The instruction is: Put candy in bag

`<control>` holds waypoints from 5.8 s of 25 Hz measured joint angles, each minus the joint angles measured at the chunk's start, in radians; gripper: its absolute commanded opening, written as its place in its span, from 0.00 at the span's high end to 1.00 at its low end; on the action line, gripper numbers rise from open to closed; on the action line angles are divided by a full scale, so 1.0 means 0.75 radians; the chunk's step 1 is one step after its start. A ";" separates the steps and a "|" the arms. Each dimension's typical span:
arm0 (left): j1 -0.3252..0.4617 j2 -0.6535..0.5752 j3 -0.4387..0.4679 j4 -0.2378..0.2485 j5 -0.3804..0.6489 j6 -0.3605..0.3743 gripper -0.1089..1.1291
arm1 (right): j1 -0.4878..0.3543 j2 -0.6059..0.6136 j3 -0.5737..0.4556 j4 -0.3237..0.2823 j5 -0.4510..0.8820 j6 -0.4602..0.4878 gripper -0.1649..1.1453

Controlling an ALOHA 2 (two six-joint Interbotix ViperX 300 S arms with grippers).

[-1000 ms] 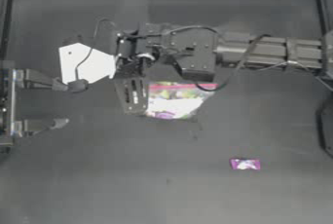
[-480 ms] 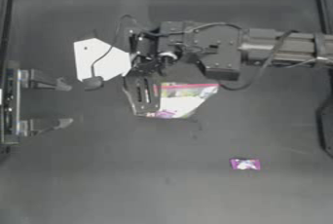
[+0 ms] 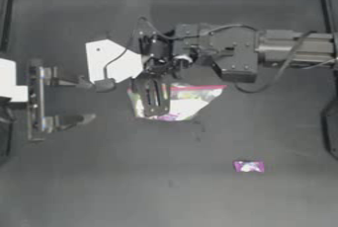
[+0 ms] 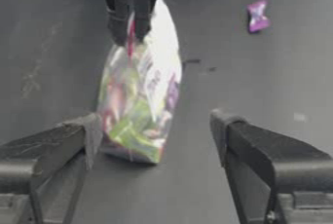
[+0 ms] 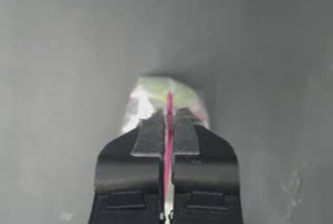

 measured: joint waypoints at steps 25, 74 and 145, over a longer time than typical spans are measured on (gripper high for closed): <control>0.041 0.425 -0.190 0.000 -0.225 0.051 0.13 | 0.000 -0.004 0.029 0.000 -0.047 -0.008 0.83; 0.074 0.483 -0.192 -0.002 -0.274 0.053 0.36 | 0.000 -0.004 0.039 0.002 -0.065 -0.012 0.83; 0.039 0.481 -0.172 0.010 -0.315 0.057 0.87 | -0.012 -0.094 0.211 -0.004 -0.096 0.004 0.83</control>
